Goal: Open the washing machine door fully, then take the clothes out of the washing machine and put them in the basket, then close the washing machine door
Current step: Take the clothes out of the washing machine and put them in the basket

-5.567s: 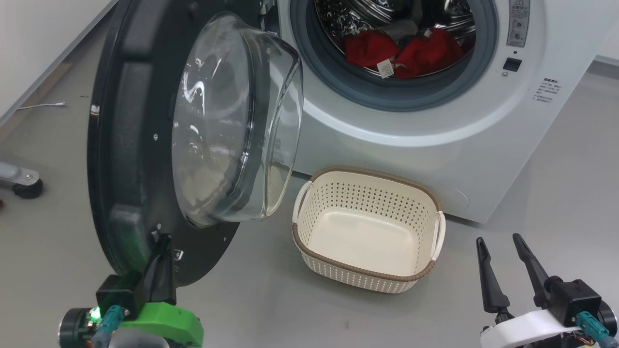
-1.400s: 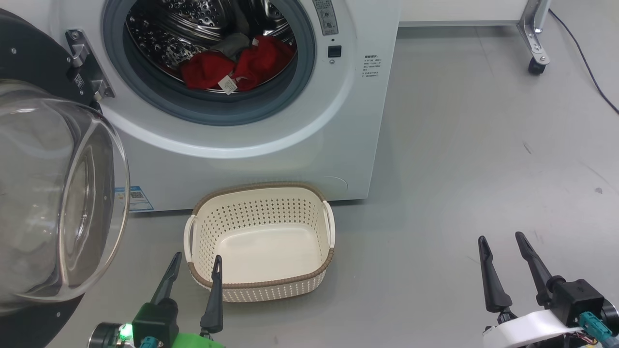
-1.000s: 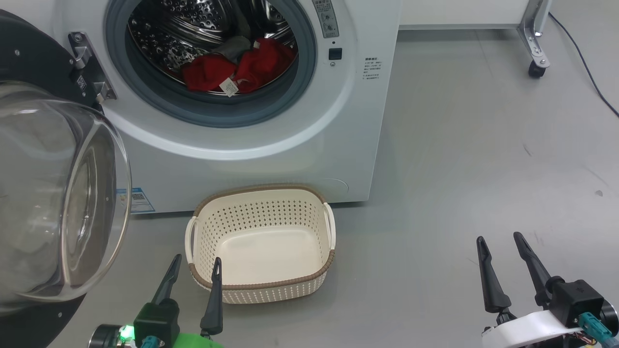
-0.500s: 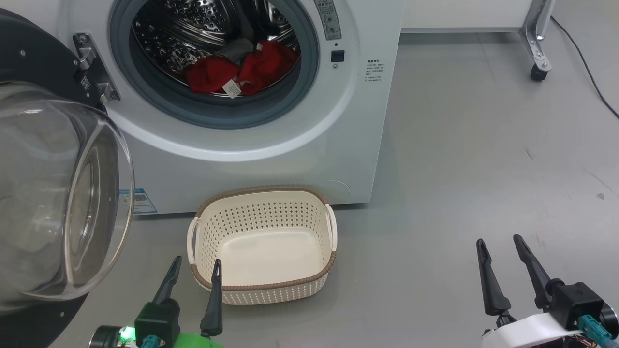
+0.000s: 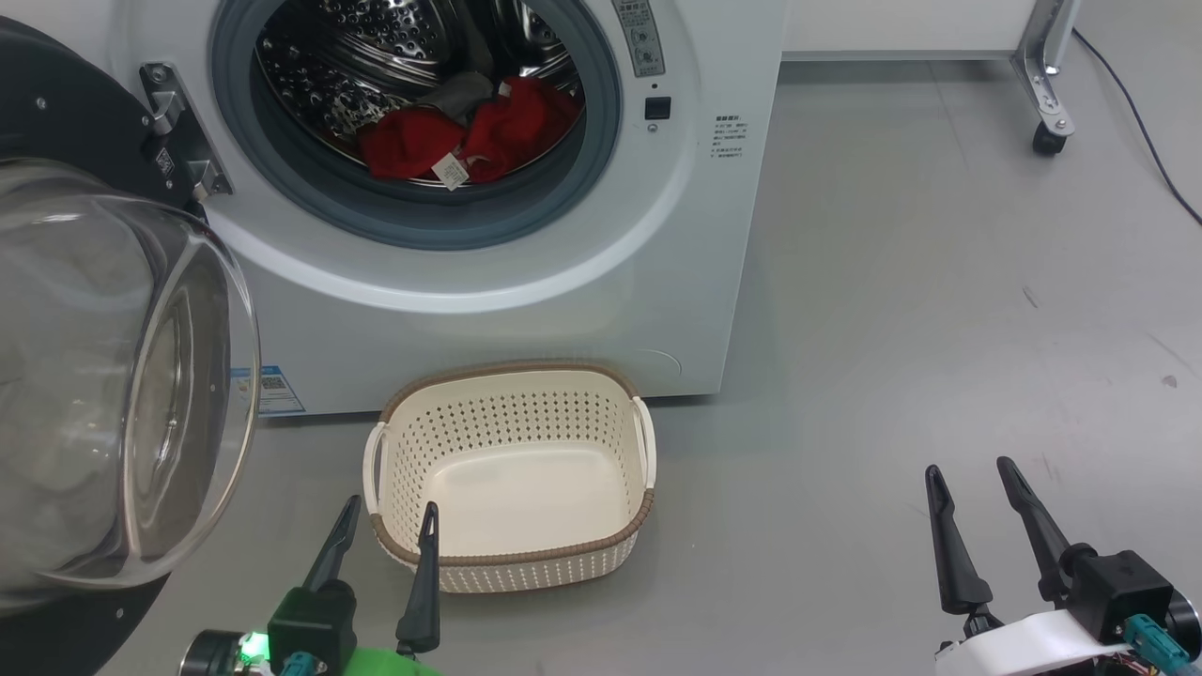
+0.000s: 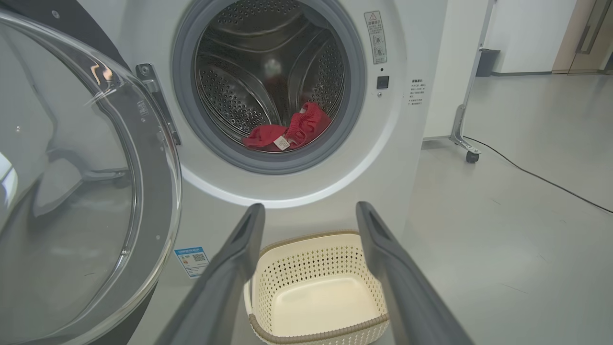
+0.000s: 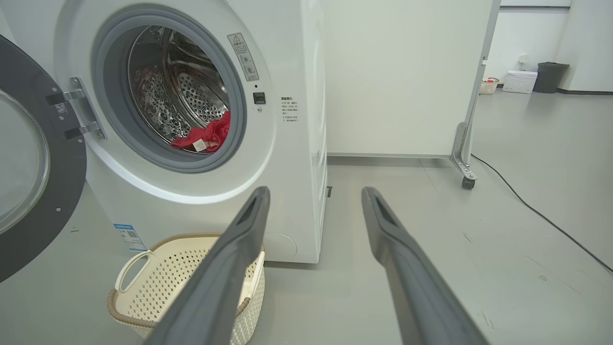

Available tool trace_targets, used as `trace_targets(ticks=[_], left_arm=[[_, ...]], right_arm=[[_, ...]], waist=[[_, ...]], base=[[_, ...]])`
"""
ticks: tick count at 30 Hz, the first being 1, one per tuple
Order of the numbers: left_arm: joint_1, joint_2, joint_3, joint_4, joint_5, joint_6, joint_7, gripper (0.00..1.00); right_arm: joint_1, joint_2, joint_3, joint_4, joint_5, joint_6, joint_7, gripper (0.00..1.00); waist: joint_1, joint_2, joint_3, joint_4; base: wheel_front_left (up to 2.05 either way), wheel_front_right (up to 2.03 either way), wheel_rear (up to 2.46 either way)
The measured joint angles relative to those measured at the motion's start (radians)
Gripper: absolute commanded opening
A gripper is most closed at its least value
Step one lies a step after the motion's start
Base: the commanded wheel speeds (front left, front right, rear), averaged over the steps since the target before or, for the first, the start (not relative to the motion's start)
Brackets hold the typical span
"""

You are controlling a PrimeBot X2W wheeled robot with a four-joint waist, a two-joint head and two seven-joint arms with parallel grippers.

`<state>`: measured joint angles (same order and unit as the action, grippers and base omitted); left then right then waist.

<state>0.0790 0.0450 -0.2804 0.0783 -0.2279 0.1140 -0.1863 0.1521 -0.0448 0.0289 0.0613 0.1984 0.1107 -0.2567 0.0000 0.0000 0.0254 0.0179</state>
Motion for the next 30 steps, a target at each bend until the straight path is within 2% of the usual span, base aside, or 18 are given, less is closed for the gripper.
trace_targets(ticks=[30], left_arm=[[0.000, 0.000, -0.007, -0.003, -0.001, 0.004, -0.001, 1.00]], right_arm=[[0.000, 0.002, 0.001, 0.000, 0.000, 0.000, 0.000, 1.00]], waist=[[0.0000, 0.0000, 0.002, 0.002]], base=[[0.78, -0.78, 0.00]])
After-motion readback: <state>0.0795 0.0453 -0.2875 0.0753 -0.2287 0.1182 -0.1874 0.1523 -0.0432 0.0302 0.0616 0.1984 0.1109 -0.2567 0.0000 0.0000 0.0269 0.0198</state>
